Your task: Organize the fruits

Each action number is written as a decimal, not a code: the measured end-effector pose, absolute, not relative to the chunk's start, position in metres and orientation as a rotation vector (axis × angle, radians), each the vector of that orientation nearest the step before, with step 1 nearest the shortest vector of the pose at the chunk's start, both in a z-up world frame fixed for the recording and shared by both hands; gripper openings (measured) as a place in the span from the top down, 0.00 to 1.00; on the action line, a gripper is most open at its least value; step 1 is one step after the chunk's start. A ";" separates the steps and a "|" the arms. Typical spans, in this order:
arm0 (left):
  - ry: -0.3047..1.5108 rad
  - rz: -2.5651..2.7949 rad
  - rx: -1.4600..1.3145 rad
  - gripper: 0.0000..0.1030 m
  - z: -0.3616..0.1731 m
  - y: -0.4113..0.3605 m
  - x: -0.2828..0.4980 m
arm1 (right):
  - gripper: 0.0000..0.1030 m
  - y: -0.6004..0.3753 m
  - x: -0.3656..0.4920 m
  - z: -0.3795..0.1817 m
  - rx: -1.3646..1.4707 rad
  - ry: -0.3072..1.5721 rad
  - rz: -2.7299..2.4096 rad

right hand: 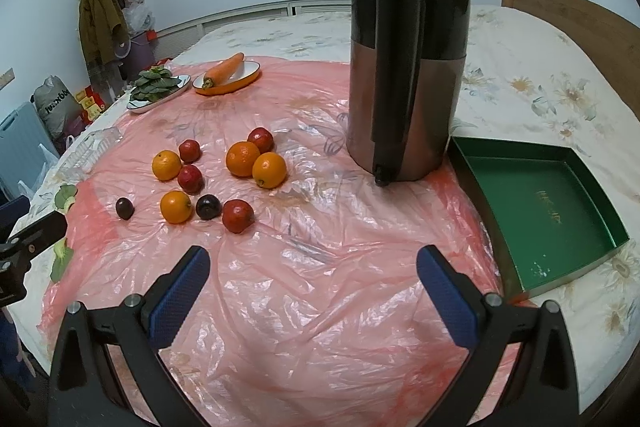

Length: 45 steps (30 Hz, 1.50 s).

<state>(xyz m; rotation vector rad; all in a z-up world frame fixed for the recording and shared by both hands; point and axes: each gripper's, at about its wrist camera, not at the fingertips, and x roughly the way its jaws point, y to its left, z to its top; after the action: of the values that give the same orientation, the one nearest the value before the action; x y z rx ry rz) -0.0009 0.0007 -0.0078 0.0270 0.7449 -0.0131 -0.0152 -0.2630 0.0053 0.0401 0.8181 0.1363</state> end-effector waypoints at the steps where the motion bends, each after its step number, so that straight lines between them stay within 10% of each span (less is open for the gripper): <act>1: 0.745 -0.014 0.027 0.01 -0.008 0.001 -0.001 | 0.00 -0.263 -0.015 0.005 0.040 0.818 0.139; 45: 0.850 0.008 0.039 0.01 -0.036 0.037 0.032 | 0.00 -0.228 0.004 -0.013 -0.012 0.810 0.275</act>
<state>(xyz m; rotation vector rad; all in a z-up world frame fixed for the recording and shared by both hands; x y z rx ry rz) 0.0323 0.0371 -0.0362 0.0387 0.8498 0.0082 0.0037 -0.2279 -0.0130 -0.0118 0.8100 0.2745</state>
